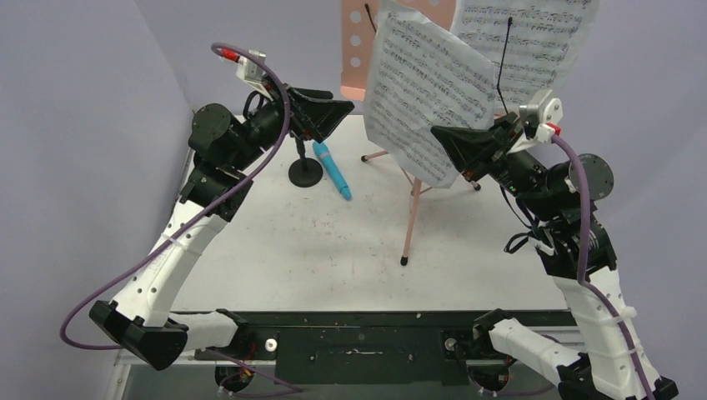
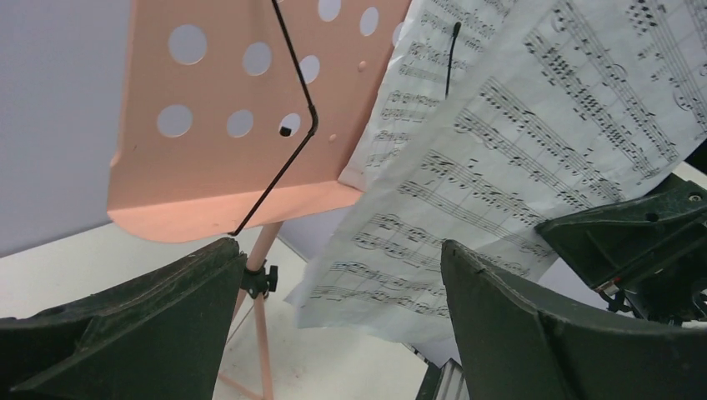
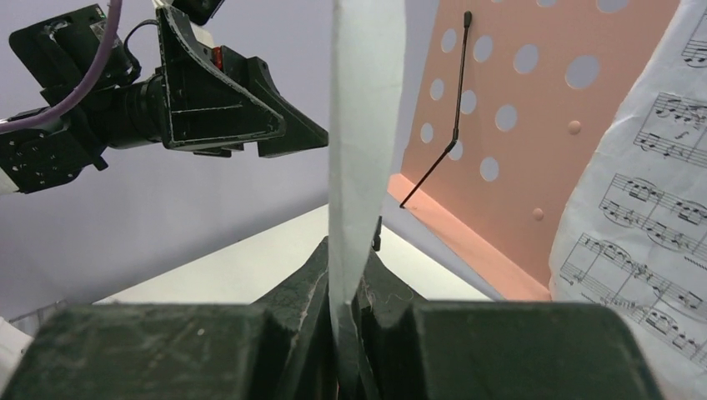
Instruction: Set up the instrument practice props
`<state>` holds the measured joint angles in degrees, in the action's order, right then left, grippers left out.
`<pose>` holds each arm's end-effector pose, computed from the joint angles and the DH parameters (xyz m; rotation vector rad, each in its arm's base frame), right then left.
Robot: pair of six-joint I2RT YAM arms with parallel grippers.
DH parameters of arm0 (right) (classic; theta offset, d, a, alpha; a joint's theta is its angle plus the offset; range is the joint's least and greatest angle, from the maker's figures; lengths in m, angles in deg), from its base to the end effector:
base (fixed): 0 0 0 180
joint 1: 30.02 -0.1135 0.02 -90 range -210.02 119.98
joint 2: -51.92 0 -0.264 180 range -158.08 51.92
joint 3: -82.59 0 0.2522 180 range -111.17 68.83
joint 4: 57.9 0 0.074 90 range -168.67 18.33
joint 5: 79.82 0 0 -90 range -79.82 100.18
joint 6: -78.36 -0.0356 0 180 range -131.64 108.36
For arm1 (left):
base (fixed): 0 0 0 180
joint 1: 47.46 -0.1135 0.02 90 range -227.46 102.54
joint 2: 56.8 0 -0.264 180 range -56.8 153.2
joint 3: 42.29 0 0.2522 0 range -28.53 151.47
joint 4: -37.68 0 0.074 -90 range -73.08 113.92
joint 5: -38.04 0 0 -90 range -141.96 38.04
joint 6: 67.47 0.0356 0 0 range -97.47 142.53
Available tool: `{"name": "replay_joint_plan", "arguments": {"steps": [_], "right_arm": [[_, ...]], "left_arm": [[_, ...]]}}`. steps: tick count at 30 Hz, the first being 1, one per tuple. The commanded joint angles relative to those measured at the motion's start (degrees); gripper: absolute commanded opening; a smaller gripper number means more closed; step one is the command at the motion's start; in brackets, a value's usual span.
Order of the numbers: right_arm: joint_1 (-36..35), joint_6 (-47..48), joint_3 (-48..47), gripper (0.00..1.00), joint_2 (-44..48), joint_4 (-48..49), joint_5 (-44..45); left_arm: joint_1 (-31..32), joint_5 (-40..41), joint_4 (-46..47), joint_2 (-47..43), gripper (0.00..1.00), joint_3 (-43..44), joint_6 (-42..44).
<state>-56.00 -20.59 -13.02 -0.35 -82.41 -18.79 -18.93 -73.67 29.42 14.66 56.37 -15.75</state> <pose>0.1195 0.0774 0.5293 -0.6321 1.1707 0.8333 0.2236 -0.1365 0.5138 0.2409 1.3447 -1.2284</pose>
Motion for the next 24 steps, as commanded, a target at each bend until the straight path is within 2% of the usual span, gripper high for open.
{"name": "replay_joint_plan", "arguments": {"steps": [1, 6, 12, 18, 24], "right_arm": [[-0.4, 1.8, -6.4, 0.05, -4.8, -1.2, -2.2], [-0.5, 0.1, -14.1, 0.05, -9.3, -1.8, -1.3], [-0.4, -1.1, -18.5, 0.05, -10.7, 0.5, 5.3], [-0.5, 1.0, -19.4, 0.05, -9.8, 0.0, 12.7], [-0.5, 1.5, -18.9, 0.05, -8.1, 0.1, 14.5]], "left_arm": [[1.4, 0.2, 2.8, 2.5, 0.86, 5.9, 0.5], [2.6, 0.1, 1.4, 5.7, 0.81, 11.1, 0.9], [3.4, 0.2, 0.3, 9.7, 0.75, 16.0, 1.2], [5.2, 0.2, -2.3, 14.8, 0.71, 23.3, 2.0], [6.6, 0.2, -3.7, 17.4, 0.69, 24.8, 2.8]]}}
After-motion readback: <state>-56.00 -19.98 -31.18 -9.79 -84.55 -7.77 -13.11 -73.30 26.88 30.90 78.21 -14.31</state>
